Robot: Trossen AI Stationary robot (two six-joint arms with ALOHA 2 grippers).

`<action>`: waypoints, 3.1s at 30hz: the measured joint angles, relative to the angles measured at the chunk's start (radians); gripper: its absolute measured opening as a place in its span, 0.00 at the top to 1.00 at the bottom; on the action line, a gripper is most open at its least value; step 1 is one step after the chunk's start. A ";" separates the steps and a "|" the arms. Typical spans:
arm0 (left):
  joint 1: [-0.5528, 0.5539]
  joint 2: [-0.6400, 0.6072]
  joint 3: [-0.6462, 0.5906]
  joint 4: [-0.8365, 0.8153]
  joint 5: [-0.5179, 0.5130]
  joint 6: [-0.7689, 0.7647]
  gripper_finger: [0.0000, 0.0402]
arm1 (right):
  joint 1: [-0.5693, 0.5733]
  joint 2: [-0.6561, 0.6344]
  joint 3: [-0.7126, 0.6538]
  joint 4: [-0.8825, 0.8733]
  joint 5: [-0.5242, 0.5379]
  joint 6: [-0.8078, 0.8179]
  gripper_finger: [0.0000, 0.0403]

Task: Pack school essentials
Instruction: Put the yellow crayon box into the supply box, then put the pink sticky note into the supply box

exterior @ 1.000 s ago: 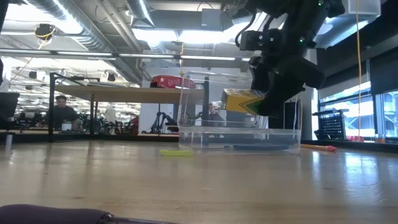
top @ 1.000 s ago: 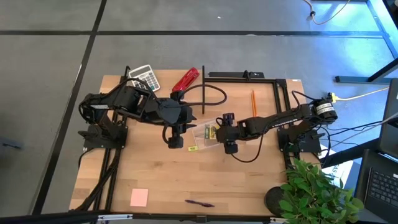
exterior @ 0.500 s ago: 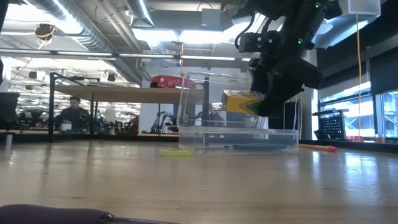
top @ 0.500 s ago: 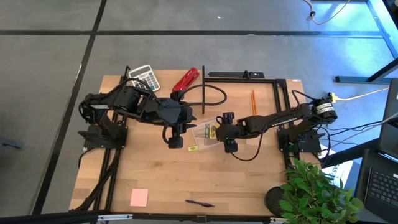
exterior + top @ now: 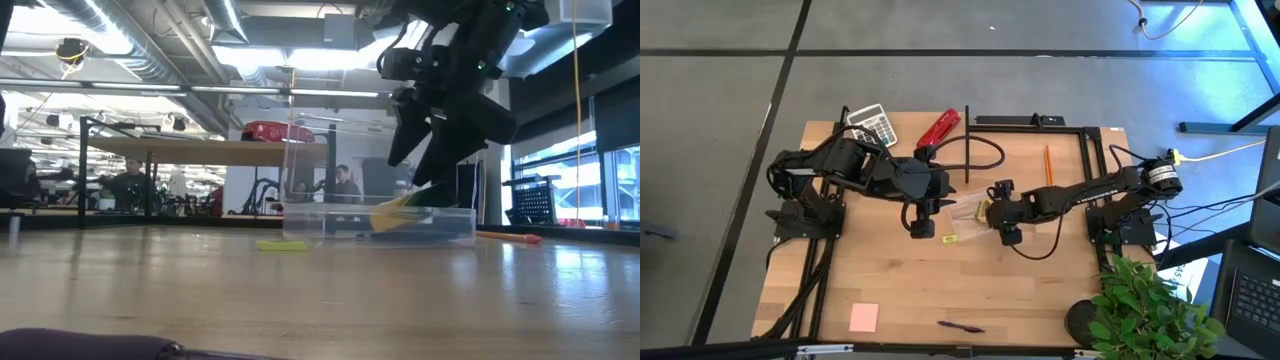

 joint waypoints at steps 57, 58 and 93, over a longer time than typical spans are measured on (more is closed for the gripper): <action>0.000 0.000 0.000 0.000 0.000 0.000 0.78 | 0.031 -0.037 -0.045 0.074 -0.307 0.101 0.08; 0.000 0.000 0.000 0.000 0.000 0.000 0.78 | 0.027 -0.037 -0.058 0.093 -0.307 0.104 0.08; 0.000 0.000 0.000 0.000 0.000 0.000 0.78 | 0.065 -0.039 -0.114 0.185 -0.441 0.252 0.08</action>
